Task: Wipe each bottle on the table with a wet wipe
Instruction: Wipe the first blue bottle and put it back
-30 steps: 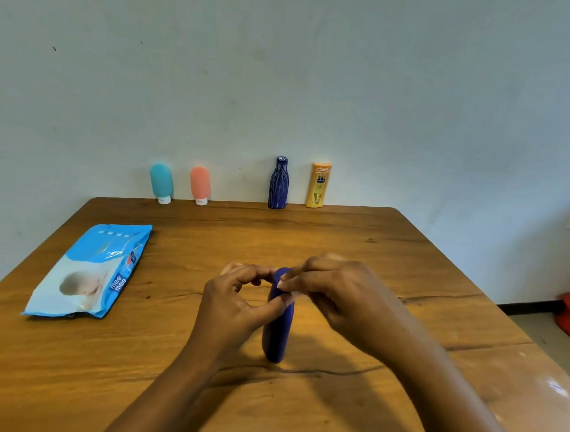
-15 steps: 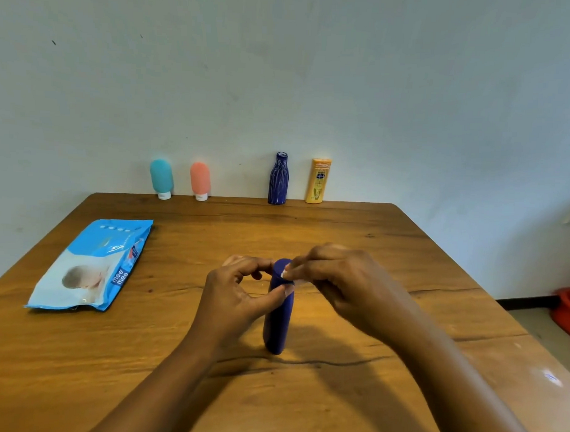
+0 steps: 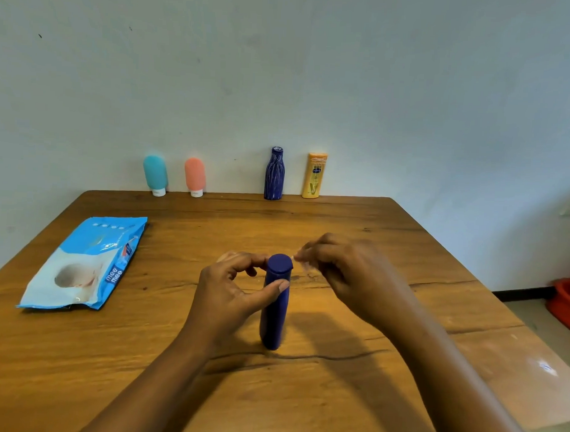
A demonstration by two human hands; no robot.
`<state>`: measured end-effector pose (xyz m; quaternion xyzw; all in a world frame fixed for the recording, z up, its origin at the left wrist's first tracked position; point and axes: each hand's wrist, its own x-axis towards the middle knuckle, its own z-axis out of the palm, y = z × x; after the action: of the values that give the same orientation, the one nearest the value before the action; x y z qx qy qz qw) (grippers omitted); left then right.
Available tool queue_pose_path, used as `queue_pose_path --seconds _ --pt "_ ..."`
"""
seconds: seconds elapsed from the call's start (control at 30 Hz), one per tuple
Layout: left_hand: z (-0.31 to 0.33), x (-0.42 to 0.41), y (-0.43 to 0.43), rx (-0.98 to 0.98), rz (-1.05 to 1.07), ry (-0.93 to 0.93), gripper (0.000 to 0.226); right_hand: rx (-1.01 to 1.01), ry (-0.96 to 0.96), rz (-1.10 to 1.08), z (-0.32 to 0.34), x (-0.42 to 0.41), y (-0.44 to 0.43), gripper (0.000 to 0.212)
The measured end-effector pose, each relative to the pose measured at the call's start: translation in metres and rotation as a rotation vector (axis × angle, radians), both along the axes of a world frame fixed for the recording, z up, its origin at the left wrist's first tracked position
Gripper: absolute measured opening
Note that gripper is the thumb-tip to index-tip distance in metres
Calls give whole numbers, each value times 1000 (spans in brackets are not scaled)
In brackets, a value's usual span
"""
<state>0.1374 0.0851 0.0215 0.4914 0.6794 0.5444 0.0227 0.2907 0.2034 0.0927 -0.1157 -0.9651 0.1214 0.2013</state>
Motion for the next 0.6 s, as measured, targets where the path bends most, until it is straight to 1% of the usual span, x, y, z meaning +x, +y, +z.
queue_pose_path --seconds 0.07,0.13,0.23,0.37,0.5,0.6 --pt "1 0 1 -2 -13 -1 36 -19 52 -31 4 -4 0 31" --pt "1 -2 0 -8 -20 8 35 -24 82 -4 8 -13 -8 30" --pt "1 -3 0 -14 -11 46 33 -19 -7 66 3 -21 -21 31" --pt "-1 -2 2 -14 -23 45 34 -1 20 52 -6 -7 -16 30" --pt "-2 -3 1 1 -13 18 38 -144 3 -14 2 1 -3 29" --pt "-3 -4 1 -15 -14 24 38 -174 59 -41 9 -12 -6 28"
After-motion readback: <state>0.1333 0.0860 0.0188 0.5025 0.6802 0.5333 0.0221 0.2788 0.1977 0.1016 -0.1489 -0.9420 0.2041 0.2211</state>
